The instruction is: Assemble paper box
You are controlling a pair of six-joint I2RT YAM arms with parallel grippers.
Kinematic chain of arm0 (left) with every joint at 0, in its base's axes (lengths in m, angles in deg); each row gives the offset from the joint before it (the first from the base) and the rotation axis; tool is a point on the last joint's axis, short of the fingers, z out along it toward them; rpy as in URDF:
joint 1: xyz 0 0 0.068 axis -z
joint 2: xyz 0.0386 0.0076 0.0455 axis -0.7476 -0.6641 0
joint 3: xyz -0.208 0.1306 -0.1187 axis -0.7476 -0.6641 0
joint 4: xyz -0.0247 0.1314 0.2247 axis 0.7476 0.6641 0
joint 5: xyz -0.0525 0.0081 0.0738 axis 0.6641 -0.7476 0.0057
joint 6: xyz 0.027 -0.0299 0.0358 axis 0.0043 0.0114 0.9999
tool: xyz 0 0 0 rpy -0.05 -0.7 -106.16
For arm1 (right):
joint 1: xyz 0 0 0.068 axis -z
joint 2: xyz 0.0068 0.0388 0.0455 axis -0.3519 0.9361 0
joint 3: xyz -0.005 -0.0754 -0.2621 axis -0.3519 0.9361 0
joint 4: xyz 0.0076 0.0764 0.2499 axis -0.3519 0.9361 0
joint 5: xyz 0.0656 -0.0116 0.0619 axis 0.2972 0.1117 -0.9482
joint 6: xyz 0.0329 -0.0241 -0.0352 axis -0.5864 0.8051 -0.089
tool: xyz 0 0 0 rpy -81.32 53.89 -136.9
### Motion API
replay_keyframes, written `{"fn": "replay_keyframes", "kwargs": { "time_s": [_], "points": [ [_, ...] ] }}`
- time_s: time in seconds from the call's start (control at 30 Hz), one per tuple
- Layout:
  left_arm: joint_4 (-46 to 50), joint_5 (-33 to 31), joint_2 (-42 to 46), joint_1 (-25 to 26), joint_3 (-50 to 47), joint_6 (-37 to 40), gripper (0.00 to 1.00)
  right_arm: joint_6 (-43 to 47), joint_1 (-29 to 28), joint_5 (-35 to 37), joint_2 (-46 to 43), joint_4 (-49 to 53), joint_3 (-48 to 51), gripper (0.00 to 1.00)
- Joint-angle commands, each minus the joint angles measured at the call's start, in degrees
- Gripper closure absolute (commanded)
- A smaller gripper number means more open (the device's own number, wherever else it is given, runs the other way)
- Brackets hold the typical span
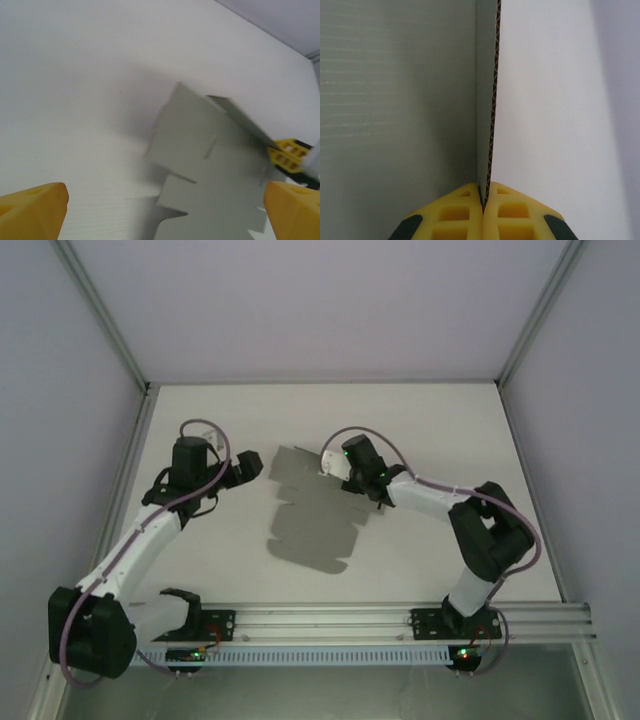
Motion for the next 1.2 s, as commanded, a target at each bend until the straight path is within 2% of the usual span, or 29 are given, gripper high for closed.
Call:
{"fn": "replay_keyframes", "kwargs": {
  "time_s": [0.0, 0.2, 0.33, 0.5, 0.8, 1.0, 1.17],
  "points": [
    [-4.04, 7.72, -3.77, -0.37, 5.4, 1.59, 0.0, 14.84, -1.69, 5.12, 1.33, -16.09, 1.0, 1.0],
    [-5.16, 16.79, -15.25, -0.37, 14.7, 3.39, 0.0, 14.61, -3.72, 2.35, 1.26, -9.5, -1.29, 1.0],
    [-4.49, 21.25, -22.86, -0.13, 20.67, 5.03, 0.0, 10.7, -3.49, -3.17, -0.75, -4.29, -1.8, 1.0],
    [-2.81, 27.78, -30.19, 0.98, 26.22, 5.37, 0.01, 7.2, -3.25, -4.33, -1.3, -1.13, -3.54, 1.0],
    [-1.41, 28.81, -29.61, 3.11, 23.62, 4.99, 0.0, 5.01, -2.15, -2.88, -1.42, -2.69, -4.16, 1.0],
    [1.99, 26.21, -30.3, 4.08, 23.76, 4.69, 0.02, 1.27, -1.84, 0.04, -1.08, -6.65, -4.6, 1.0],
    [-6.51, 29.59, -29.12, 5.0, 19.02, -1.74, 0.05, -0.65, -1.97, 5.3, -0.02, -11.41, -4.54, 1.0]
  ]
}}
